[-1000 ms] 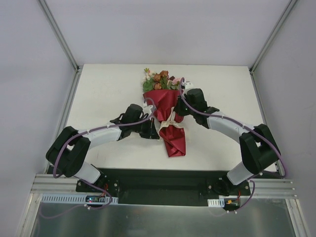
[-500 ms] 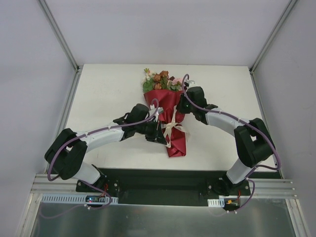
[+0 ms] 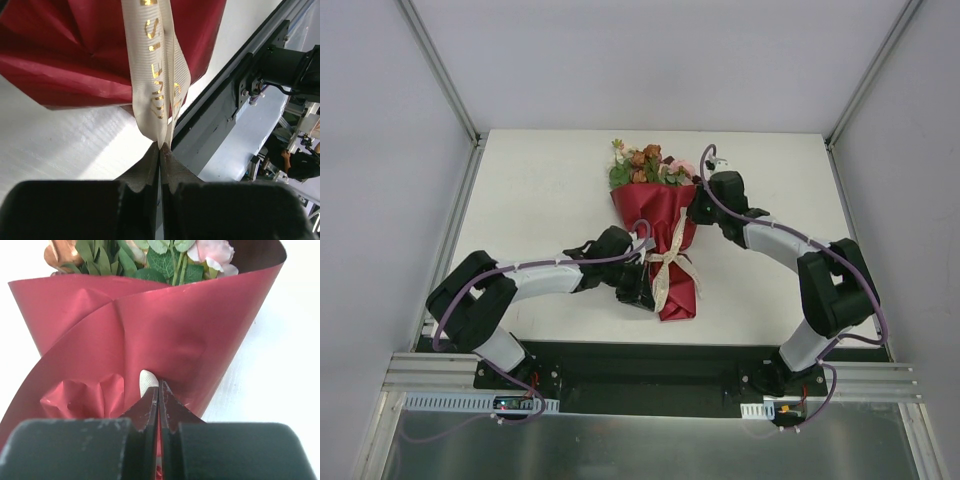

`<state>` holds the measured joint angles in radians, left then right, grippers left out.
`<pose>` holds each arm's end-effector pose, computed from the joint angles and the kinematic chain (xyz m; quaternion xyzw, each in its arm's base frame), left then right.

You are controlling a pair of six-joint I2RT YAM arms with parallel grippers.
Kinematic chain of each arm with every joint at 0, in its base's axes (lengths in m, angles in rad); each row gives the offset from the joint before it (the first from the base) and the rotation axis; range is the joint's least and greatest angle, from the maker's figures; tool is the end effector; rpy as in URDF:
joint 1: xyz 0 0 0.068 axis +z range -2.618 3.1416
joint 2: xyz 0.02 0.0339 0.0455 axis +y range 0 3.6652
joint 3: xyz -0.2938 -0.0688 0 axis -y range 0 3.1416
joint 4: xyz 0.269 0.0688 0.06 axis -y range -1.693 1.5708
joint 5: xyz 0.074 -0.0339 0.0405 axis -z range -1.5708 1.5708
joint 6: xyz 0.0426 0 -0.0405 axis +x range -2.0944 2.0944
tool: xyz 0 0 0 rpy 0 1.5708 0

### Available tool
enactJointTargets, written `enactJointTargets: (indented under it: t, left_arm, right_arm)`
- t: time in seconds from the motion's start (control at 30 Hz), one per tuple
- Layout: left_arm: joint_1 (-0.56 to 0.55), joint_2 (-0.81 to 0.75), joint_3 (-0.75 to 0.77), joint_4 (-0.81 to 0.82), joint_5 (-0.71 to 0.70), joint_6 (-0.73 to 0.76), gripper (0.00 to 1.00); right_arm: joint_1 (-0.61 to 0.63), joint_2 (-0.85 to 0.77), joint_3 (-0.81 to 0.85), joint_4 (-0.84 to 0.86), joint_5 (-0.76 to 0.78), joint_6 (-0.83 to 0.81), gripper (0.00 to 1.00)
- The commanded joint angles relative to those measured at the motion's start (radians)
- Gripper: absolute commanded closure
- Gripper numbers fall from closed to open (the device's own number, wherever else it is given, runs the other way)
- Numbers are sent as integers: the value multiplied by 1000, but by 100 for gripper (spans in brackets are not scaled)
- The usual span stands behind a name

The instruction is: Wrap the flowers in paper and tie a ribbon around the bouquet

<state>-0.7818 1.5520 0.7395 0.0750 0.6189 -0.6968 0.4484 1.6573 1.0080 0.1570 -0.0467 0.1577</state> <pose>0.2121 -0.2454 0.1801 0.1601 0.8650 -0.4655 0.0972 0.3584 0.1746 0.2363 -0.1361 0.8471 0.1723 0.4840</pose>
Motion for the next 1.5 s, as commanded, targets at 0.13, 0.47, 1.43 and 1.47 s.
enactJointTargets:
  t: [0.13, 0.47, 1.43, 1.47]
  left_arm:
    - [-16, -39, -101, 37, -10, -41, 100]
    - [-16, -40, -75, 49, 8, -40, 100]
    - [-8, -148, -54, -30, -24, 3, 45]
    - [-8, -162, -57, -30, -31, 6, 36]
  right_arm:
    - [-53, 1, -38, 183, -19, 88, 99]
    - [-57, 12, -35, 126, -179, -1, 91]
    - [222, -154, -103, -352, -219, -122, 61]
    - [225, -151, -105, -343, -226, -125, 62]
